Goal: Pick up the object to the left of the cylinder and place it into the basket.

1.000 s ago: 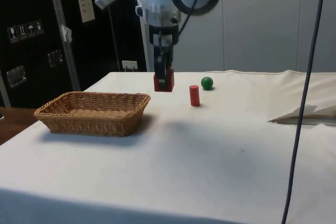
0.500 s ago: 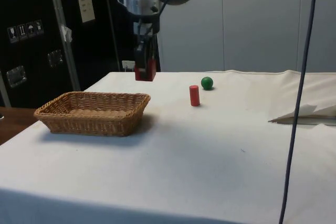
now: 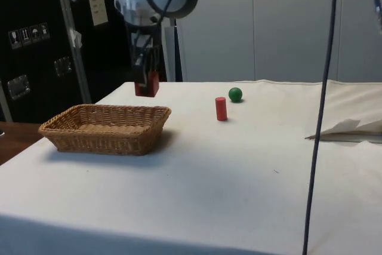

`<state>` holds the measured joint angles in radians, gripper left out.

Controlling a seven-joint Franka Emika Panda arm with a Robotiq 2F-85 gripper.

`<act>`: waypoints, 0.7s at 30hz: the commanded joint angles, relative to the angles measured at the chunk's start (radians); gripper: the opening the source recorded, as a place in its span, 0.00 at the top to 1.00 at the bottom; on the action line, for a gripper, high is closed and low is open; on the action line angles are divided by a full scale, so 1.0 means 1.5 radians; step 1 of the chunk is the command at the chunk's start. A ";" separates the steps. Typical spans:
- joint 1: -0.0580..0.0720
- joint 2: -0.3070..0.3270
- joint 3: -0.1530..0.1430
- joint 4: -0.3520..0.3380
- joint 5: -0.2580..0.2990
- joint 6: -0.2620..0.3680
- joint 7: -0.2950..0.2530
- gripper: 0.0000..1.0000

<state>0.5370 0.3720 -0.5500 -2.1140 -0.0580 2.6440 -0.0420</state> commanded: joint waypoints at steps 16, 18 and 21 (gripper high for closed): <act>-0.016 0.130 0.020 0.139 0.167 -0.007 -0.078 0.96; -0.005 0.139 0.007 0.142 0.167 -0.005 -0.075 0.96; -0.014 0.163 0.024 0.167 0.191 -0.011 -0.081 0.96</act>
<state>0.5280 0.6270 -0.5280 -1.8580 0.2260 2.6310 -0.1560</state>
